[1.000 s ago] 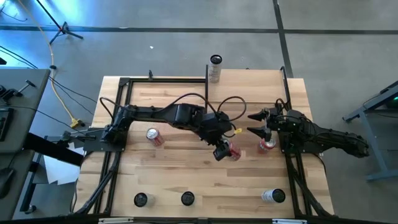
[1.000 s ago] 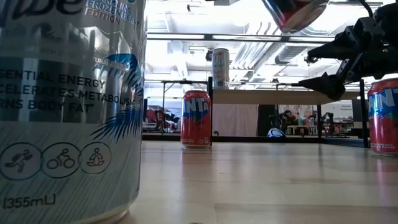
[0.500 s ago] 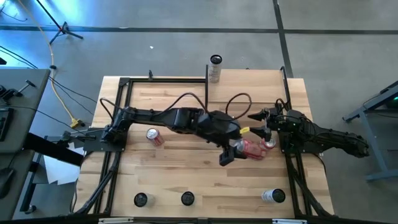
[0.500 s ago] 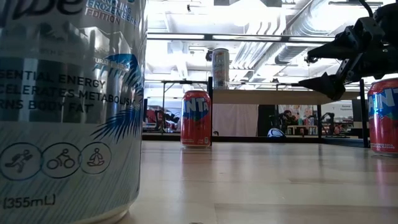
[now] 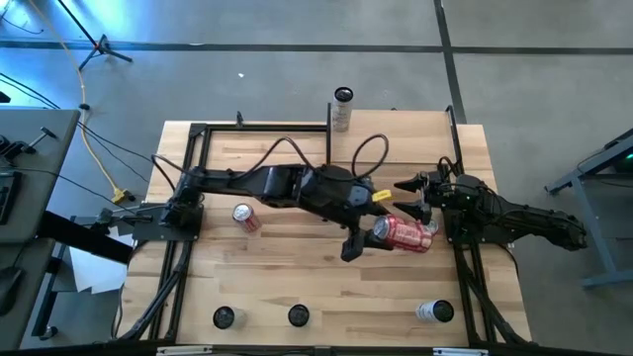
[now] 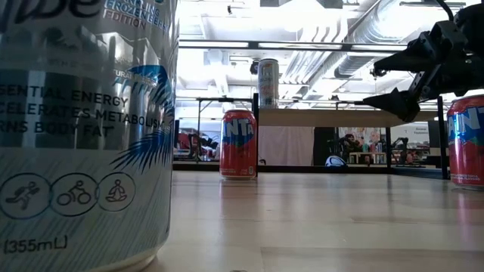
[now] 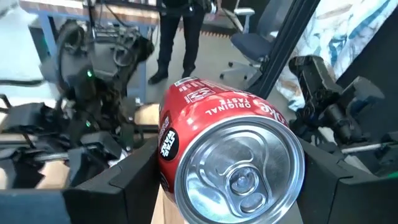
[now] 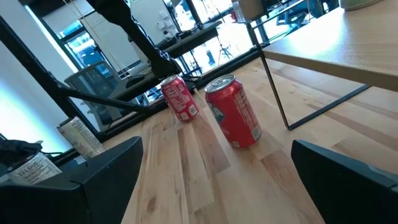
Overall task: Place canned beverage on shelf
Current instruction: Put the right the red white soda can on the shelf
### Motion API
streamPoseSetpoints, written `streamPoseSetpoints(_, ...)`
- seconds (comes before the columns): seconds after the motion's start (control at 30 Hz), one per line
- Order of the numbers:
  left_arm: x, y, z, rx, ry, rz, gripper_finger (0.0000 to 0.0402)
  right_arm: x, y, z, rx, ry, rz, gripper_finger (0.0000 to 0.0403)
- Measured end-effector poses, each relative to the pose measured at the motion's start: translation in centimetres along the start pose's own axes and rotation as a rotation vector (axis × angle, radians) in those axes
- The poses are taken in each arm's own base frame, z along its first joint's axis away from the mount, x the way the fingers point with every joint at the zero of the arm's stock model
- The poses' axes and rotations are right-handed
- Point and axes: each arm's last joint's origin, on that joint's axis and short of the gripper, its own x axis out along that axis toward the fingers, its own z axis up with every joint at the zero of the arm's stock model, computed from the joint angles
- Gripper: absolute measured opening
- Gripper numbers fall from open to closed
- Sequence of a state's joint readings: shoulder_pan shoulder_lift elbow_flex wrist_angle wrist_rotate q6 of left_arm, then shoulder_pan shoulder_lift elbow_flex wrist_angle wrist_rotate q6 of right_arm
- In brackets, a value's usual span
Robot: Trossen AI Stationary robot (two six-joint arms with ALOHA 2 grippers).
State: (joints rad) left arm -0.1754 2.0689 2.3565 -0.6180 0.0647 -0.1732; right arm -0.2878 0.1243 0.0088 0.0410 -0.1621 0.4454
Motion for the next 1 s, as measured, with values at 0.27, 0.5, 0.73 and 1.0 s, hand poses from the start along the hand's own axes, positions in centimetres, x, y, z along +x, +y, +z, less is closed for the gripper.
streamPoseSetpoints(0.27,-0.7,0.2,-1.4,-0.191,0.155,0.067,0.0255,0.0,0.0,0.0,0.000,0.002,0.002,0.0399)
streamPoseSetpoints(0.5,-1.2,0.2,-4.6,-0.494,0.447,0.217,0.0255,0.0,0.0,0.0,0.000,0.002,0.002,0.0399)
streamPoseSetpoints(0.73,-1.7,-0.8,-7.5,-0.706,0.708,0.354,0.0255,0.0,0.0,0.0,0.000,0.001,0.002,0.0399)
streamPoseSetpoints(1.0,0.5,-0.5,-10.6,-0.760,0.818,0.503,0.0255,0.0,0.0,0.0,0.000,0.000,0.002,0.0399)
